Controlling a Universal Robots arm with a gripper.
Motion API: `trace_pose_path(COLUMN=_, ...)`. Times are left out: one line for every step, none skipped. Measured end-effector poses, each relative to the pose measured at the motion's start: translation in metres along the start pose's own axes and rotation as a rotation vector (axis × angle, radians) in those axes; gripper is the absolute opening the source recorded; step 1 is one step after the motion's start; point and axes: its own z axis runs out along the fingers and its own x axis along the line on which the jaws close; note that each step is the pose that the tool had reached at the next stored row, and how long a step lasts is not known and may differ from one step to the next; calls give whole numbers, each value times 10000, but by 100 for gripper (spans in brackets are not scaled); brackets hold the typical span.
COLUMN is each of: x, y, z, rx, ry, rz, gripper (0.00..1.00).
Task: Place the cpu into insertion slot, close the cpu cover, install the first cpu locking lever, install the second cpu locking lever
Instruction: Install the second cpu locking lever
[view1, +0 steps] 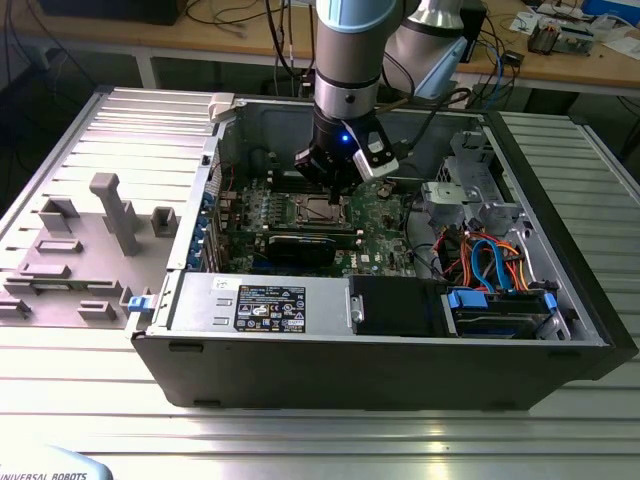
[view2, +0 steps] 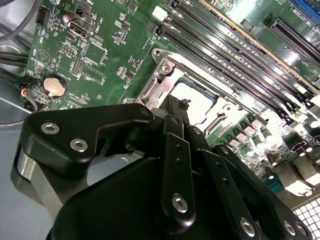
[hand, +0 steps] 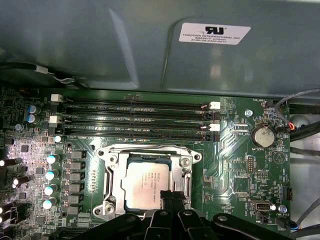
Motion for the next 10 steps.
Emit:
trace_pose_path(x=0, y=0, z=0, rx=0, ry=0, rz=0, gripper=11)
trace_pose_path(x=0, y=0, z=0, rx=0, ry=0, rz=0, gripper=11)
trace_pose_path(x=0, y=-1, z=0, rx=1, ry=0, rz=0, gripper=11)
trace_pose_path(x=0, y=-1, z=0, rx=1, ry=0, rz=0, gripper=11)
trace_pose_path(x=0, y=-5, z=-1, rx=1, ry=0, rz=-1, gripper=11)
trace_pose_path(x=0, y=-12, z=-1, rx=1, ry=0, rz=-2, gripper=11)
trace_pose_path(x=1, y=-20, z=-2, rx=1, ry=0, rz=-1, gripper=11)
trace_pose_path(x=1, y=-32, z=-3, rx=1, ry=0, rz=0, gripper=11)
trace_pose_path(x=2, y=-47, z=-4, rx=-3, ry=-1, rz=0, gripper=11)
trace_pose_path(x=2, y=-51, z=-5, rx=-6, ry=-1, rz=0, gripper=11)
